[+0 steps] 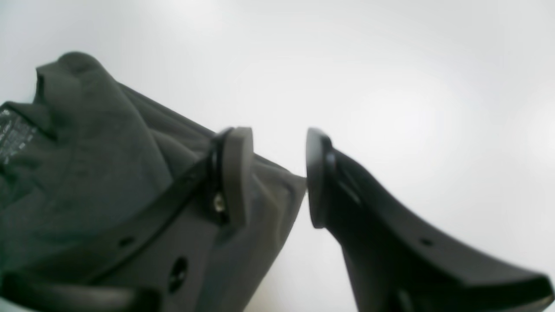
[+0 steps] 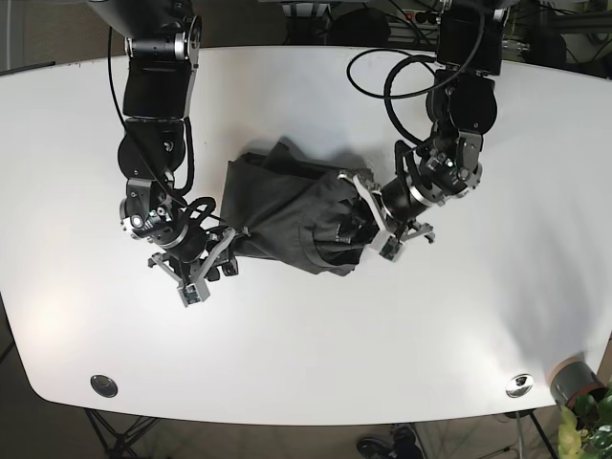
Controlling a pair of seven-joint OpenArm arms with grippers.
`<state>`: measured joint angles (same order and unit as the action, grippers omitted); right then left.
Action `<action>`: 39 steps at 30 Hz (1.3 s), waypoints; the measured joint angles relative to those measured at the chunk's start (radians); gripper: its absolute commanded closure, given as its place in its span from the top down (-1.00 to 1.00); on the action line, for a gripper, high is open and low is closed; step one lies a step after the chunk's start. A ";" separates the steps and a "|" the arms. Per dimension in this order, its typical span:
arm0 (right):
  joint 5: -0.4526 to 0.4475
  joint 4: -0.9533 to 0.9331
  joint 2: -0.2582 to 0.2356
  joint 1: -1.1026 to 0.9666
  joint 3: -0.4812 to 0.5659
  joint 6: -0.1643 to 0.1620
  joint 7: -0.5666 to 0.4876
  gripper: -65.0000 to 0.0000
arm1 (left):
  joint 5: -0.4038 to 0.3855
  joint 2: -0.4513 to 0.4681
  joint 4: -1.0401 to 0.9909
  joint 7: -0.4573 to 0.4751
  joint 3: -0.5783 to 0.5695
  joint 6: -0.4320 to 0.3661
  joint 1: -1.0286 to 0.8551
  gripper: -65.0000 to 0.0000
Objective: Fold the T-shirt properly
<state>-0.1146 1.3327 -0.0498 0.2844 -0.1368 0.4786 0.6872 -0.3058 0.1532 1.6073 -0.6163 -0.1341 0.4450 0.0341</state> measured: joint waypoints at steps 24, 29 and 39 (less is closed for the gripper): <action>0.002 -0.274 -0.037 0.024 0.008 -0.002 -0.165 -0.42 | -0.022 0.037 -0.121 0.005 0.068 0.003 -0.086 -0.62; -0.006 -0.272 -0.036 0.013 0.008 0.000 -0.184 -0.42 | -0.004 0.064 -0.112 -0.014 0.101 0.018 -0.081 -0.62; 0.003 -0.216 -0.039 -0.015 0.007 0.022 -0.156 -0.42 | 0.004 0.084 -0.018 -0.092 0.108 0.108 -0.055 -0.62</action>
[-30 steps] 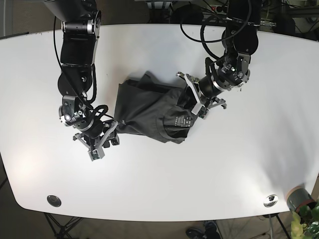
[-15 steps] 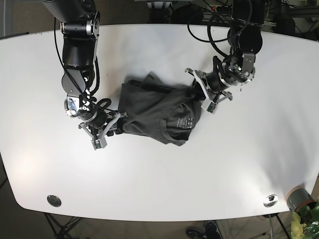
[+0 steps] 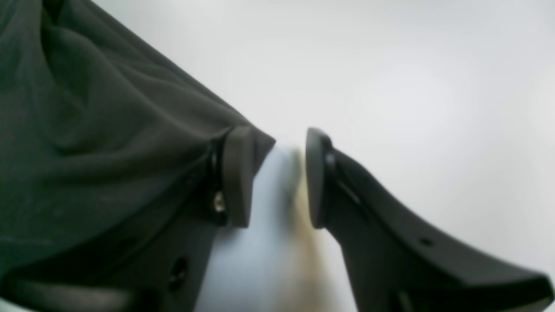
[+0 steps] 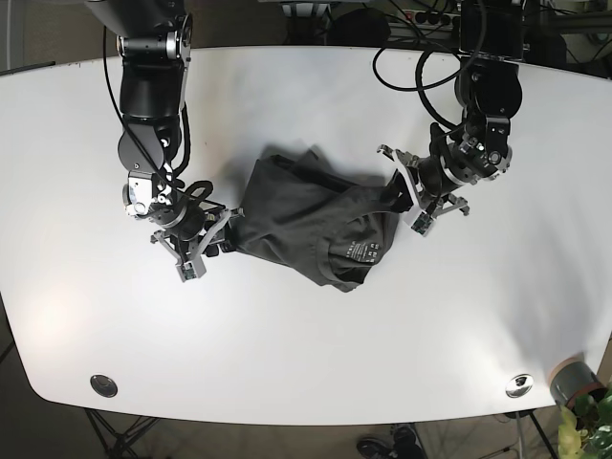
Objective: Fold the T-shirt properly
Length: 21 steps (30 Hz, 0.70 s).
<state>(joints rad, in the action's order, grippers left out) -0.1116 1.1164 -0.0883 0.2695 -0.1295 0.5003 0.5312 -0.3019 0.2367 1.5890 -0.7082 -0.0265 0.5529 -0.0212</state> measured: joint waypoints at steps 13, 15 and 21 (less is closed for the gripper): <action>0.000 0.023 0.030 0.016 0.002 0.006 0.019 -0.42 | 0.006 0.003 -0.120 -0.004 0.002 -0.006 0.020 -0.62; 0.002 0.023 0.030 0.011 0.002 0.008 0.023 -0.42 | 0.004 0.000 -0.164 0.023 0.002 -0.003 0.054 -0.62; 0.000 0.032 0.024 -0.029 0.000 0.051 0.019 -0.42 | 0.005 0.000 -0.254 0.050 -0.005 -0.006 0.135 -0.62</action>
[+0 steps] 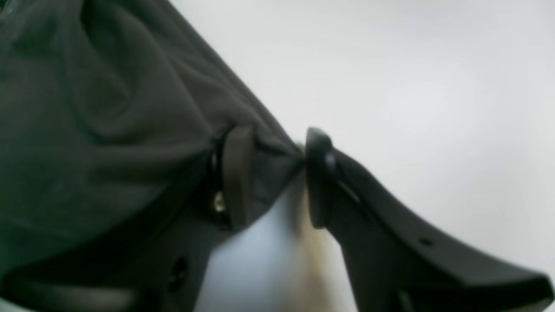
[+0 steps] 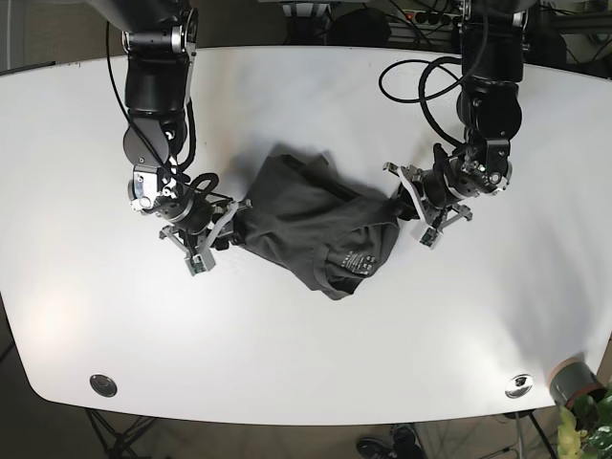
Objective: Fold the T-shirt properly
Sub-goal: 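Release the bundle and move both grippers to its sides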
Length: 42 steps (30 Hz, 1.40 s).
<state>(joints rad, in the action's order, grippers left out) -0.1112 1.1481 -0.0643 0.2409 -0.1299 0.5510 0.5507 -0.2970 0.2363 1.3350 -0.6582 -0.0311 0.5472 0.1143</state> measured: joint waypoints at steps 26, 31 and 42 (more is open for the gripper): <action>-0.005 0.486 0.051 -0.392 0.128 0.007 0.115 -0.42 | 0.006 -0.097 -0.218 0.051 -0.088 -0.008 0.259 -0.62; 0.002 0.512 0.037 -0.380 0.121 -0.001 0.121 -0.42 | -0.005 -0.045 -0.079 0.054 -0.088 0.000 0.211 -0.62; 0.002 0.618 0.043 -0.264 0.072 0.010 0.265 -0.01 | 0.001 -0.017 0.189 0.047 -0.067 0.004 -0.002 -0.61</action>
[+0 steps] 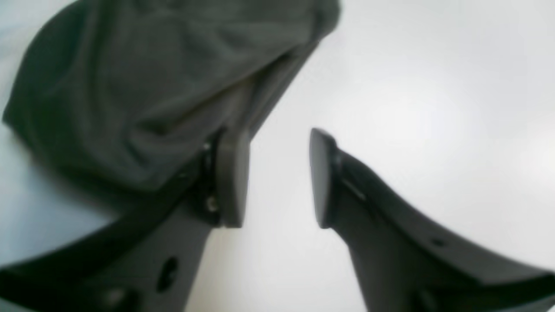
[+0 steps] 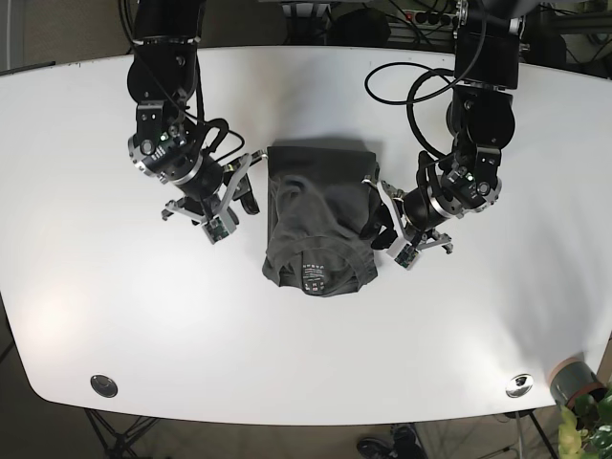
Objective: Fold the T-shirt properly
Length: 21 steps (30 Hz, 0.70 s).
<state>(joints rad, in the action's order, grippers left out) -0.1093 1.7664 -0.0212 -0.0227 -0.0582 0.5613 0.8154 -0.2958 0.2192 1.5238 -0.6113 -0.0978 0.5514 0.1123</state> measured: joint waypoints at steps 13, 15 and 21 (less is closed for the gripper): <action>-0.067 -0.123 0.056 0.172 -0.003 -0.002 0.112 0.17 | -0.002 -0.095 0.041 -0.127 0.006 -0.179 -0.043 -0.09; -0.124 -0.156 0.060 0.175 0.000 -0.004 0.109 0.17 | -0.012 -0.093 0.057 -0.106 0.007 -0.183 -0.053 -0.09; -0.233 -0.269 0.068 0.171 -0.001 -0.011 0.124 0.16 | 0.001 -0.094 0.091 -0.112 0.023 -0.196 -0.126 -0.10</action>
<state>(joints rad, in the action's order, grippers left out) -0.3420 1.4971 0.0467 0.1482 -0.0589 0.5507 0.9394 -0.2951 0.1249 1.6150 -0.7231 -0.0753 0.3553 -0.0139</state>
